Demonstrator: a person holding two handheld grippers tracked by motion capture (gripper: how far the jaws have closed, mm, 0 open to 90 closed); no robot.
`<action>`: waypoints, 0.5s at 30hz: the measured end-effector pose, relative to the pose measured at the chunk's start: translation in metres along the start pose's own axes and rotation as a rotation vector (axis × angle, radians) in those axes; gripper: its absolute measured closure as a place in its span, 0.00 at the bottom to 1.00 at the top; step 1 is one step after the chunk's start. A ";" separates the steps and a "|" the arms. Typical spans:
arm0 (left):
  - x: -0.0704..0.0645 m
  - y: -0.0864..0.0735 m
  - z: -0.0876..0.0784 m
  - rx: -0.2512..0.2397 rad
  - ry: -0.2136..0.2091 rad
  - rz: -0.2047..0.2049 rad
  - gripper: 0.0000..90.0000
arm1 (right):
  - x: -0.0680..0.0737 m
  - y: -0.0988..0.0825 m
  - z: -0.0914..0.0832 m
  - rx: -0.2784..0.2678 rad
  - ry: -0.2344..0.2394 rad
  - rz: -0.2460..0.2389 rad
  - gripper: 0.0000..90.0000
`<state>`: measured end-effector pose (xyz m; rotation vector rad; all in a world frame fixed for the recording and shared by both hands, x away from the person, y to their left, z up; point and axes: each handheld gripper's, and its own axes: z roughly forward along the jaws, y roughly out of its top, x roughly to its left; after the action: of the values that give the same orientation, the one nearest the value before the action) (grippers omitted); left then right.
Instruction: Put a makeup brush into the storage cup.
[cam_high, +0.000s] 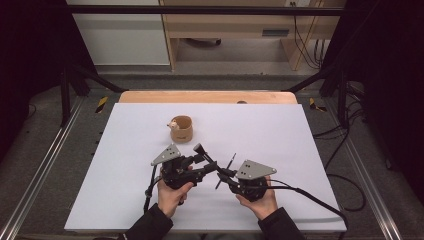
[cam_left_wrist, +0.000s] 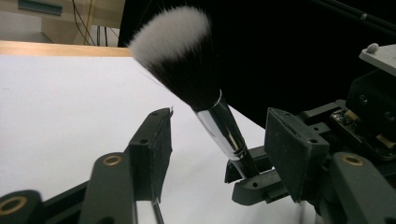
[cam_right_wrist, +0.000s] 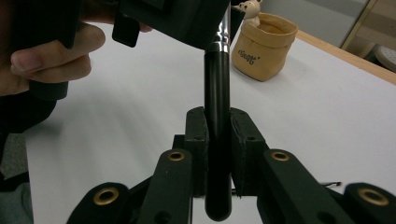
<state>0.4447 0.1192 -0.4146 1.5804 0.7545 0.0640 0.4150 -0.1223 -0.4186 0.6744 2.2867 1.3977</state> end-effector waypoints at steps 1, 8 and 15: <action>0.000 0.000 0.000 0.001 0.000 0.000 0.49 | 0.000 0.000 0.000 -0.002 -0.001 0.000 0.88; 0.001 0.000 0.000 -0.004 -0.009 -0.018 0.57 | 0.001 0.000 0.001 -0.002 0.007 -0.001 0.88; 0.001 0.000 -0.001 -0.006 -0.017 -0.029 0.66 | 0.001 0.000 0.001 -0.010 0.016 -0.004 0.88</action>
<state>0.4453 0.1206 -0.4148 1.5623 0.7631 0.0318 0.4147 -0.1210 -0.4196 0.6582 2.2904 1.4163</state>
